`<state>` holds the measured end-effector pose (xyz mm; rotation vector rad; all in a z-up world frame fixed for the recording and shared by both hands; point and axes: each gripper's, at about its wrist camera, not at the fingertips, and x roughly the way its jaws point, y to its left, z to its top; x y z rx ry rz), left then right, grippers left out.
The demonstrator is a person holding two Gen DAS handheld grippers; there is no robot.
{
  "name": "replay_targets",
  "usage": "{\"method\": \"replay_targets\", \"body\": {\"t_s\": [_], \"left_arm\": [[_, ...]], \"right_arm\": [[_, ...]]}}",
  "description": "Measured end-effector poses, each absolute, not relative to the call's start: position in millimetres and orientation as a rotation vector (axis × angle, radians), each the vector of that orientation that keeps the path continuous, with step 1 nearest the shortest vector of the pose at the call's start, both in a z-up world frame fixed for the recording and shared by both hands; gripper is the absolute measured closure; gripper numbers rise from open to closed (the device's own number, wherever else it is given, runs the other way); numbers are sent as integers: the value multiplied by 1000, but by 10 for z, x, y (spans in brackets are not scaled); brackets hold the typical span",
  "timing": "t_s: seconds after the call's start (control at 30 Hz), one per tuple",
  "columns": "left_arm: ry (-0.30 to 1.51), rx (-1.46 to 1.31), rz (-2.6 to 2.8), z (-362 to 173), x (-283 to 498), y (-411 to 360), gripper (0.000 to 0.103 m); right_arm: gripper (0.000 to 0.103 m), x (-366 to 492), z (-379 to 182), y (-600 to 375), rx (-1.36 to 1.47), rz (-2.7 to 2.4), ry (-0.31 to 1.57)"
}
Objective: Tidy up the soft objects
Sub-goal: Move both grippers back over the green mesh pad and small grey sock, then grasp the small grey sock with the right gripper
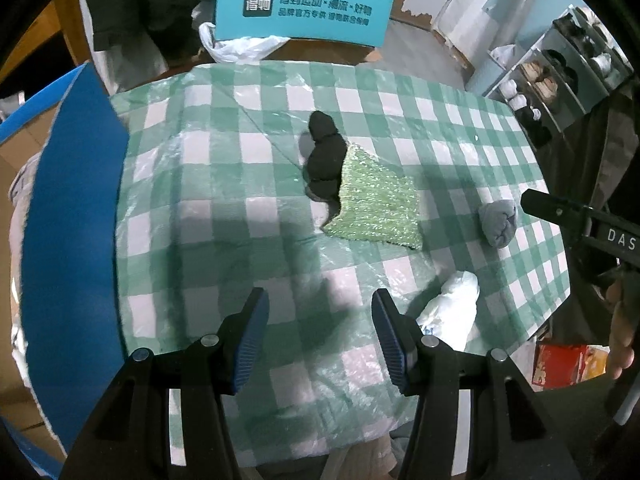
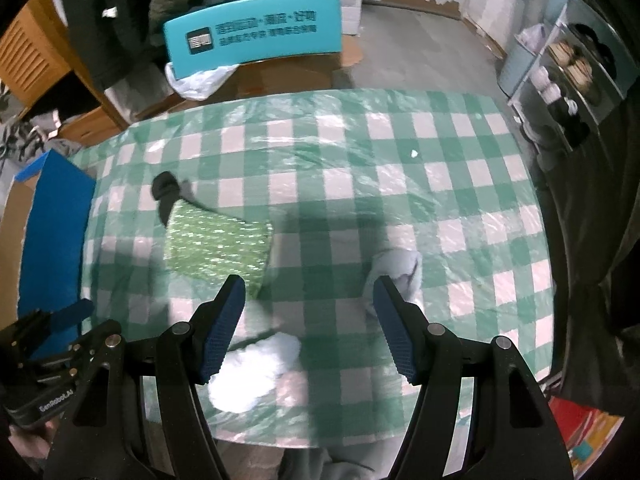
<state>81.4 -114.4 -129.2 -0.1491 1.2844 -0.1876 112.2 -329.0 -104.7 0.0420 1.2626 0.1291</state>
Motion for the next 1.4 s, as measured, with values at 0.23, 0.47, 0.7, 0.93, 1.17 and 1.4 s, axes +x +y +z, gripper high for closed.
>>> {"method": "replay_targets", "body": {"t_s": [0.23, 0.47, 0.7, 0.93, 1.17, 1.4], "left_arm": [[1291, -179, -212, -1360, 969, -1306, 45], [1284, -172, -215, -1423, 1092, -1454, 30], [1315, -214, -208, -1538, 1239, -1513, 27], [1345, -233, -177, -1672, 1342, -1574, 25], [1366, -253, -155, -1747, 1415, -1654, 25], [1385, -243, -120, -1806, 1497, -1776, 25]], "right_arm": [[37, 1194, -1227, -3593, 98, 67, 1289], [38, 1237, -1451, -3776, 150, 44, 1311], [38, 1319, -1717, -3912, 198, 24, 1349], [38, 1360, -1855, -3949, 211, 25, 1366], [38, 1362, -1976, -4035, 189, 35, 1402], [38, 1341, -2045, -4139, 193, 42, 1413]]}}
